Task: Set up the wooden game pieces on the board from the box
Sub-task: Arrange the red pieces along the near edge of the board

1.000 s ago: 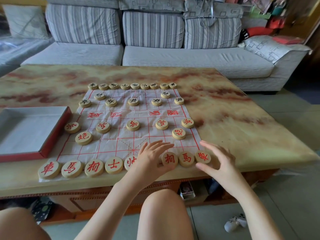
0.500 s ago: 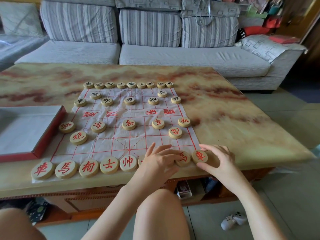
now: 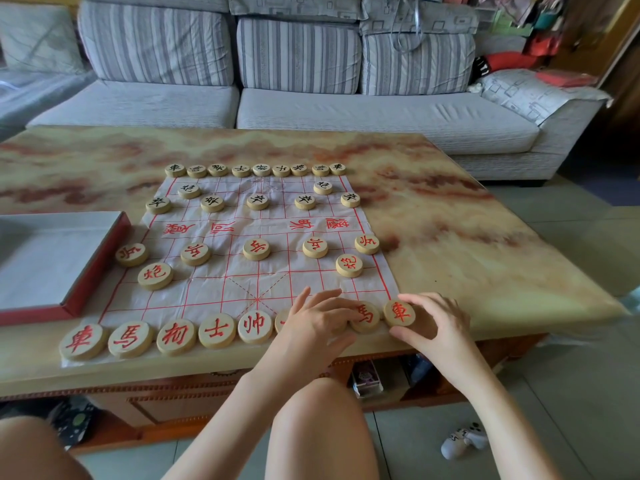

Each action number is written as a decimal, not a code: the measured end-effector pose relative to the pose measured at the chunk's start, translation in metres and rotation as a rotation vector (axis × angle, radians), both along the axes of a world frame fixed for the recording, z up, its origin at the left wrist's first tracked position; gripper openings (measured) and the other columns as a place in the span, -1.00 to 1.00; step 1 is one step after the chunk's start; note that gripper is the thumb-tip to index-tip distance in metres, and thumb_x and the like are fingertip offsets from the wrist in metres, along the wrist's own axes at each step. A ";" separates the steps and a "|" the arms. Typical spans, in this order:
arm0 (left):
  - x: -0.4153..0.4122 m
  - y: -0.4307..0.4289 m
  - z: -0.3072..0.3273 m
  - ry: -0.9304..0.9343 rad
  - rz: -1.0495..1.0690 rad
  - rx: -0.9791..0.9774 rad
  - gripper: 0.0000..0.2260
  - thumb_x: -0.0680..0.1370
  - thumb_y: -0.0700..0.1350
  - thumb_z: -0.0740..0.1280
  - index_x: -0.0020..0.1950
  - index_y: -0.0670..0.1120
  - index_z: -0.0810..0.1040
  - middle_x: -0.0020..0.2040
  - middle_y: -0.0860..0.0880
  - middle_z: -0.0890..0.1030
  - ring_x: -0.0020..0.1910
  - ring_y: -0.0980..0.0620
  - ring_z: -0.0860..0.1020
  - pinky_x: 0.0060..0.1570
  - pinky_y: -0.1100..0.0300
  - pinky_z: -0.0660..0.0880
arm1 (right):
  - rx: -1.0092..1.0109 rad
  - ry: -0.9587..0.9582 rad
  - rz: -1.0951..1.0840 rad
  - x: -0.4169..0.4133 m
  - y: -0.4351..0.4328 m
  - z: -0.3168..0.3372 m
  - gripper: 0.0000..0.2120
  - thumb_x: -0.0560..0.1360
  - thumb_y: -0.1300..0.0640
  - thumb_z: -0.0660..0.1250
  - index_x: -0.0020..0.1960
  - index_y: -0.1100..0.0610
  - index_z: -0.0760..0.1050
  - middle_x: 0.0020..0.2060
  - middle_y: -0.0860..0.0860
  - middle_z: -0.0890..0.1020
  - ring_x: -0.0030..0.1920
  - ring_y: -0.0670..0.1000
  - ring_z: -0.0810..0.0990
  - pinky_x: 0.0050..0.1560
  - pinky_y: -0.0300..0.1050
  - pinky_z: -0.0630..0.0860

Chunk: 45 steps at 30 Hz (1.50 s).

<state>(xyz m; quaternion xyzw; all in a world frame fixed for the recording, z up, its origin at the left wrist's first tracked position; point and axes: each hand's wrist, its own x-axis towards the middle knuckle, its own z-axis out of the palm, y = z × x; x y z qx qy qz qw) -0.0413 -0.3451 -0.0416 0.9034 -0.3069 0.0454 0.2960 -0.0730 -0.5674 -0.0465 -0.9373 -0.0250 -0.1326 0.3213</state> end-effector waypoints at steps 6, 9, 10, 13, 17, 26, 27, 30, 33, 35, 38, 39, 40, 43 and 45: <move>0.012 0.007 0.008 0.022 0.109 -0.163 -0.75 0.49 0.04 0.26 0.13 0.09 0.57 0.24 0.11 0.52 0.29 0.08 0.42 0.31 0.01 0.35 | 0.081 -0.029 -0.006 0.005 0.002 0.015 -0.55 0.32 -0.30 0.28 0.18 -0.22 0.43 0.05 -0.36 0.49 0.15 -0.14 0.39 0.23 -0.13 0.22; 0.030 0.007 0.024 0.042 0.193 -0.184 -0.78 0.51 -0.08 0.31 0.15 0.03 0.56 0.19 0.06 0.55 0.18 0.06 0.50 0.20 0.07 0.44 | 0.161 -0.037 -0.016 0.031 -0.001 0.028 -0.70 0.41 -0.10 0.33 0.14 -0.13 0.50 0.05 -0.27 0.56 0.15 -0.10 0.46 0.27 -0.06 0.35; 0.037 0.006 0.029 0.043 0.217 -0.160 -0.76 0.51 -0.09 0.32 0.17 0.02 0.55 0.20 0.03 0.55 0.17 0.04 0.50 0.17 0.08 0.45 | 0.170 -0.004 -0.016 0.043 -0.001 0.030 -0.73 0.44 -0.02 0.35 0.14 -0.09 0.52 0.07 -0.20 0.58 0.15 -0.09 0.47 0.27 -0.06 0.37; 0.061 -0.002 0.037 0.069 0.208 -0.057 -0.66 0.49 -0.13 0.35 0.26 -0.03 0.48 0.25 0.00 0.51 0.18 0.01 0.50 0.16 0.11 0.45 | 0.228 0.095 -0.034 0.081 0.001 0.030 -0.71 0.45 0.14 0.38 0.17 0.05 0.54 0.09 -0.05 0.61 0.10 -0.05 0.50 0.21 -0.06 0.42; 0.085 -0.015 0.034 0.124 0.138 0.065 -0.57 0.46 -0.16 0.37 0.32 -0.04 0.43 0.31 -0.02 0.47 0.28 -0.02 0.44 0.25 0.10 0.40 | 0.185 0.186 0.015 0.120 0.006 0.030 -0.63 0.44 0.25 0.35 0.24 0.08 0.50 0.15 0.06 0.58 0.18 0.00 0.48 0.12 -0.23 0.34; 0.096 -0.029 0.019 0.114 0.274 0.034 -0.47 0.41 0.15 0.39 0.31 -0.04 0.43 0.21 -0.03 0.49 0.20 -0.03 0.44 0.10 0.12 0.44 | 0.121 0.180 -0.057 0.156 0.010 0.027 -0.55 0.33 -0.08 0.47 0.15 0.06 0.52 0.03 -0.03 0.46 0.09 -0.02 0.47 0.07 -0.17 0.40; 0.096 -0.030 0.018 0.109 0.301 0.030 -0.46 0.40 0.16 0.40 0.30 -0.04 0.44 0.18 -0.03 0.49 0.18 -0.03 0.45 0.07 0.13 0.43 | 0.119 0.146 -0.097 0.159 0.012 0.022 -0.55 0.30 -0.12 0.49 0.09 0.08 0.53 -0.02 -0.04 0.44 0.09 0.01 0.49 0.10 -0.12 0.44; 0.095 -0.033 0.015 0.097 0.358 0.008 -0.43 0.36 0.22 0.40 0.24 -0.07 0.46 0.12 -0.03 0.48 0.12 -0.03 0.45 0.01 0.15 0.43 | 0.061 0.121 -0.194 0.164 0.021 0.016 -0.47 0.21 -0.24 0.49 -0.02 0.10 0.48 -0.04 0.00 0.47 0.06 0.04 0.49 0.12 -0.04 0.46; 0.095 -0.035 0.013 0.083 0.380 0.007 -0.42 0.34 0.24 0.40 0.21 -0.09 0.46 0.10 -0.04 0.47 0.11 -0.03 0.46 0.01 0.17 0.41 | 0.029 0.143 -0.231 0.165 0.026 0.014 -0.44 0.17 -0.25 0.51 -0.07 0.09 0.41 -0.02 0.05 0.51 0.05 0.07 0.48 0.07 -0.02 0.45; 0.095 -0.037 0.014 0.089 0.401 -0.004 -0.43 0.32 0.24 0.42 0.17 -0.10 0.46 0.09 -0.04 0.47 0.10 -0.03 0.45 0.00 0.18 0.39 | 0.031 0.154 -0.240 0.165 0.026 0.014 -0.46 0.17 -0.21 0.53 -0.10 0.10 0.39 -0.03 0.06 0.52 0.04 0.08 0.48 0.04 -0.02 0.45; 0.095 -0.039 0.015 0.103 0.426 -0.017 -0.45 0.30 0.23 0.43 0.09 -0.12 0.46 0.05 -0.05 0.48 0.05 -0.03 0.46 -0.07 0.19 0.38 | 0.052 0.189 -0.208 0.167 0.024 0.014 -0.52 0.19 -0.12 0.54 -0.07 0.09 0.44 -0.02 0.07 0.55 0.05 0.09 0.50 0.05 -0.02 0.47; 0.095 -0.040 0.015 0.111 0.433 -0.022 -0.46 0.30 0.23 0.44 0.06 -0.13 0.46 0.02 -0.05 0.48 0.02 -0.04 0.46 -0.09 0.19 0.38 | 0.060 0.193 -0.187 0.168 0.023 0.014 -0.55 0.20 -0.09 0.53 -0.04 0.09 0.46 -0.01 0.07 0.55 0.07 0.09 0.50 0.08 -0.01 0.47; 0.095 -0.041 0.015 0.121 0.436 -0.027 -0.49 0.29 0.22 0.45 0.03 -0.13 0.47 0.01 -0.05 0.49 0.00 -0.04 0.47 -0.11 0.18 0.39 | 0.069 0.194 -0.163 0.168 0.021 0.015 -0.57 0.22 -0.04 0.52 -0.01 0.08 0.49 0.01 0.07 0.55 0.09 0.09 0.49 0.11 -0.01 0.46; 0.096 -0.041 0.014 0.155 0.408 -0.064 -0.56 0.33 0.13 0.46 0.06 -0.11 0.52 0.01 -0.06 0.53 0.00 -0.05 0.49 -0.10 0.16 0.42 | 0.094 0.226 -0.059 0.167 0.016 0.016 -0.62 0.33 0.11 0.45 0.13 0.05 0.54 0.08 0.05 0.53 0.14 0.06 0.48 0.16 -0.09 0.43; 0.096 -0.040 0.015 0.162 0.343 -0.090 -0.59 0.36 0.05 0.45 0.13 -0.10 0.55 0.06 -0.06 0.56 0.05 -0.04 0.51 -0.04 0.19 0.42 | 0.160 0.262 0.015 0.164 0.013 0.019 -0.58 0.37 0.22 0.39 0.22 0.03 0.51 0.14 0.00 0.55 0.20 0.00 0.49 0.21 -0.14 0.42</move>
